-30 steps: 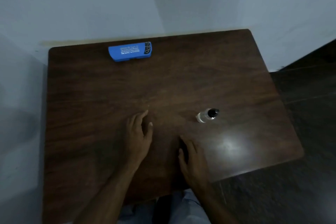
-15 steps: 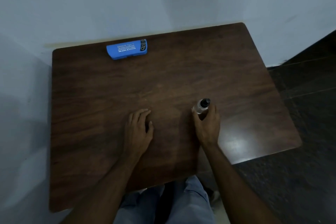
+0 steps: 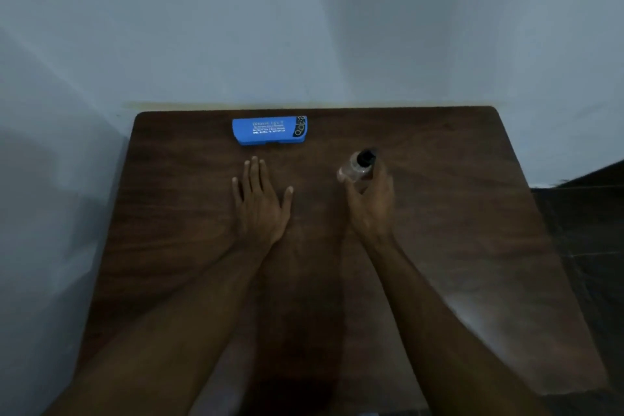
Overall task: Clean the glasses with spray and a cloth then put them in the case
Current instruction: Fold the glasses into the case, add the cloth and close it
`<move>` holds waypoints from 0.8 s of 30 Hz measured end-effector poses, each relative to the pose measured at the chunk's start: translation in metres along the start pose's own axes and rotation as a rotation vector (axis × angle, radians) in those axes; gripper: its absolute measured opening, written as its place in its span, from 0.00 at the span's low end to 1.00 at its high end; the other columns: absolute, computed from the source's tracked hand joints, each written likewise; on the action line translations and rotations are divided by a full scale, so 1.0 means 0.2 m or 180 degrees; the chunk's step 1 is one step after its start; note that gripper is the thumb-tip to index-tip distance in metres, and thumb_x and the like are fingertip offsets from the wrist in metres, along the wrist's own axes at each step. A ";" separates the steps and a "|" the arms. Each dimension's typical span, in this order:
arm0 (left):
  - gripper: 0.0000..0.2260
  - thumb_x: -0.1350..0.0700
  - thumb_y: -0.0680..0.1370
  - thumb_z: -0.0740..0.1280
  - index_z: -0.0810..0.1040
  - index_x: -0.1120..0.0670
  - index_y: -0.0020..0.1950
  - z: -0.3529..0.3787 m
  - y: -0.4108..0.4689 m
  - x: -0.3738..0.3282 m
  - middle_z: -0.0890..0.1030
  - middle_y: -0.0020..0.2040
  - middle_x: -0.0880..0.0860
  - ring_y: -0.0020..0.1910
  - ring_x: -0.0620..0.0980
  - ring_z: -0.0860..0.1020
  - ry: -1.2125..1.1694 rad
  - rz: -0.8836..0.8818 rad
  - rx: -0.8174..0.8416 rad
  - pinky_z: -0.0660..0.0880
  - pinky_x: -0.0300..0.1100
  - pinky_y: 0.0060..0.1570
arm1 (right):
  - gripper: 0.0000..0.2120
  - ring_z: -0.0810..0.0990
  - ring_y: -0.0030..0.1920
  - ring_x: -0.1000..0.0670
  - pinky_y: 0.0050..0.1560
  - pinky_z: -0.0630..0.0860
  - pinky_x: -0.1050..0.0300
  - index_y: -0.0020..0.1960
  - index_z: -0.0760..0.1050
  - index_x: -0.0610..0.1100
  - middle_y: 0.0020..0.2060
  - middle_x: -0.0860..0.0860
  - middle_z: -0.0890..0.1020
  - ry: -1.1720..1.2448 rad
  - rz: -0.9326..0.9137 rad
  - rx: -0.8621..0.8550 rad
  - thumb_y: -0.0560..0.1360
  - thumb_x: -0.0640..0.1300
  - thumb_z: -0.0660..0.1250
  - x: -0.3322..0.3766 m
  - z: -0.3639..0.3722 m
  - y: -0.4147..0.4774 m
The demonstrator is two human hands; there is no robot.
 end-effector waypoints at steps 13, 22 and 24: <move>0.39 0.33 0.84 0.50 0.55 0.61 0.85 0.06 0.03 0.01 0.58 0.85 0.59 0.86 0.56 0.54 0.0391 -0.0012 0.0047 0.52 0.61 0.82 | 0.16 0.83 0.54 0.38 0.52 0.81 0.37 0.63 0.75 0.40 0.56 0.43 0.85 -0.0370 -0.0219 0.0450 0.76 0.39 0.72 0.07 0.40 0.62; 0.40 0.32 0.83 0.50 0.54 0.60 0.85 0.07 0.04 0.01 0.55 0.86 0.59 0.86 0.56 0.52 0.0455 -0.0020 0.0140 0.52 0.62 0.82 | 0.22 0.81 0.56 0.38 0.57 0.80 0.41 0.69 0.74 0.43 0.59 0.45 0.84 -0.0336 -0.0273 0.0560 0.76 0.40 0.72 -0.01 0.51 0.64; 0.40 0.32 0.83 0.49 0.54 0.60 0.85 0.09 0.04 0.02 0.55 0.86 0.59 0.86 0.56 0.52 0.0464 -0.0023 0.0119 0.52 0.62 0.82 | 0.22 0.82 0.56 0.37 0.57 0.80 0.42 0.70 0.75 0.42 0.59 0.44 0.85 -0.0375 -0.0261 0.0536 0.76 0.39 0.73 -0.02 0.52 0.64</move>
Point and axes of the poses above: each hand's wrist, its own y-axis towards the middle knuckle, its own z-axis out of the palm, x = y × z, the point moved 9 cm from there along y, towards the middle knuckle
